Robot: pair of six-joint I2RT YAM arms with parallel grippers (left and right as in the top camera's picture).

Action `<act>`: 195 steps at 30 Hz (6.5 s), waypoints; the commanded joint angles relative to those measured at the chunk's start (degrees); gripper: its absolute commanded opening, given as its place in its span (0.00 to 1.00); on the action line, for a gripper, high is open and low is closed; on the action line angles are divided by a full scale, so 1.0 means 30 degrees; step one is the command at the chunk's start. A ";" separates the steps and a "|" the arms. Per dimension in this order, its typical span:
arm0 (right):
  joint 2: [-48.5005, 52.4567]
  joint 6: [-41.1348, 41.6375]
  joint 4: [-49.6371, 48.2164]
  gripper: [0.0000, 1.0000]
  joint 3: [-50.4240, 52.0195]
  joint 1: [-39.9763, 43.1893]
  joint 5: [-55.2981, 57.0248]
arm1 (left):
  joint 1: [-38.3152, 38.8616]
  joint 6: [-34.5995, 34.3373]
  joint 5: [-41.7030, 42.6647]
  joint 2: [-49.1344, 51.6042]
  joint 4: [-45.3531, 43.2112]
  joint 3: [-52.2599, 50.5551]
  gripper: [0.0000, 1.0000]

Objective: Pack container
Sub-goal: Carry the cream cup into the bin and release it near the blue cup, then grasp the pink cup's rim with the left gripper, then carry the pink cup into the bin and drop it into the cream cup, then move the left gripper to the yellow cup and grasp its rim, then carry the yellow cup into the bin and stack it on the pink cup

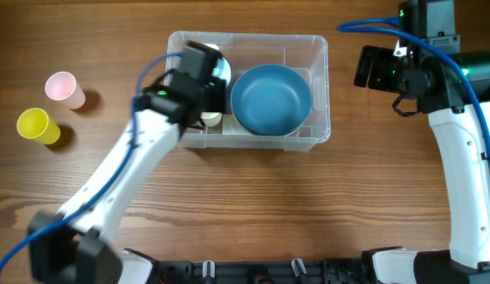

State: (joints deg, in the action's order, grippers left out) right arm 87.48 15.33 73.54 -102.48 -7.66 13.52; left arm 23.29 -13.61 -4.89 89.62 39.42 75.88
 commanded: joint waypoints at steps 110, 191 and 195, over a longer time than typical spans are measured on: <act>-0.0095 -0.0051 -0.0007 1.00 -0.0087 0.0007 -0.0153 | 0.2149 0.2798 -0.0685 0.1013 0.1909 0.1588 0.04; -0.0095 -0.0051 -0.0007 1.00 -0.0087 0.0007 -0.0153 | -1.7923 0.2441 -0.1158 0.6747 -0.0372 0.1610 0.04; -0.0095 -0.0058 0.0000 1.00 -0.0087 0.0007 -0.0160 | -1.7507 0.2361 -0.0240 0.4758 -0.0459 0.1610 0.04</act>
State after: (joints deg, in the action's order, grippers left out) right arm 87.48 15.33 73.56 -102.48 -7.66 13.52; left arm -30.17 -6.35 -8.47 110.78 38.50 80.20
